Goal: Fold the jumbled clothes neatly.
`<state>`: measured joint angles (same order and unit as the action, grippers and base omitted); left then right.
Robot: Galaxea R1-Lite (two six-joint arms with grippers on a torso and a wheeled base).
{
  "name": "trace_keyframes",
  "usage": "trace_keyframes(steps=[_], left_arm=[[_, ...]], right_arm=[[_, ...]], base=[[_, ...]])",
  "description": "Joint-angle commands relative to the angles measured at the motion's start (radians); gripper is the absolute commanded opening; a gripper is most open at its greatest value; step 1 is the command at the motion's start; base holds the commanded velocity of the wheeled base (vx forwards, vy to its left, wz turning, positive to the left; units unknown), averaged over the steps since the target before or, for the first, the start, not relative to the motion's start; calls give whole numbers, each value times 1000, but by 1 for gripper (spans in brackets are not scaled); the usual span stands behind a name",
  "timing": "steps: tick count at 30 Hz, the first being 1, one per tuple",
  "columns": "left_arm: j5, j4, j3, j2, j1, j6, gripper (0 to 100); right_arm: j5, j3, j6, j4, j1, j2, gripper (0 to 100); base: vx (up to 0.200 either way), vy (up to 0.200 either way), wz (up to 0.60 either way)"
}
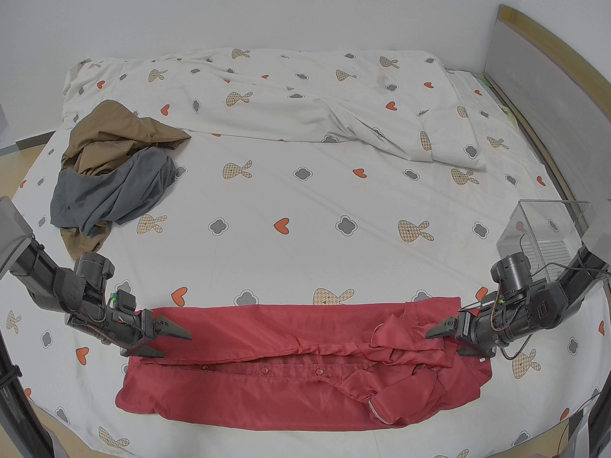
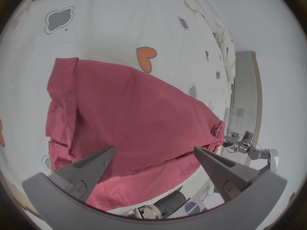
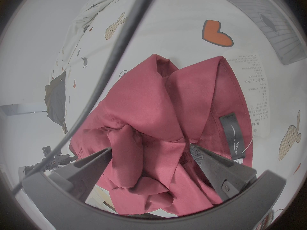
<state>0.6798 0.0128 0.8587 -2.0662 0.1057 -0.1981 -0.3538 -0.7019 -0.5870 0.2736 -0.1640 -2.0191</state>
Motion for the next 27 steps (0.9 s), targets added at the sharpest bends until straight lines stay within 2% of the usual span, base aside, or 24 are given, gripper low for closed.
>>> trace_keyframes(steps=[1, 7, 13, 18, 21, 27], left_arm=[[4, 18, 26, 15, 14, 19, 100], [18, 18, 5, 60, 11, 40, 100], [55, 18, -33, 170, -9, 39, 100], [55, 13, -55, 205, -43, 40, 100], [53, -10, -70, 189, -70, 43, 100], [52, -51, -79, 132, -75, 42, 100]], right_arm=[[-1, 5, -2, -1, -8, 34, 100], [-8, 5, -5, -7, -32, 214, 100], [-7, 13, -4, -10, -89, 379, 100], [-8, 4, -2, -2, -106, 376, 100], [-10, -30, -4, -1, -175, 330, 100], [-8, -116, -5, -1, -269, 180, 100]], base=[[0, 0, 0], [0, 0, 0], [0, 0, 0], [0, 0, 0], [0, 0, 0], [0, 0, 0]])
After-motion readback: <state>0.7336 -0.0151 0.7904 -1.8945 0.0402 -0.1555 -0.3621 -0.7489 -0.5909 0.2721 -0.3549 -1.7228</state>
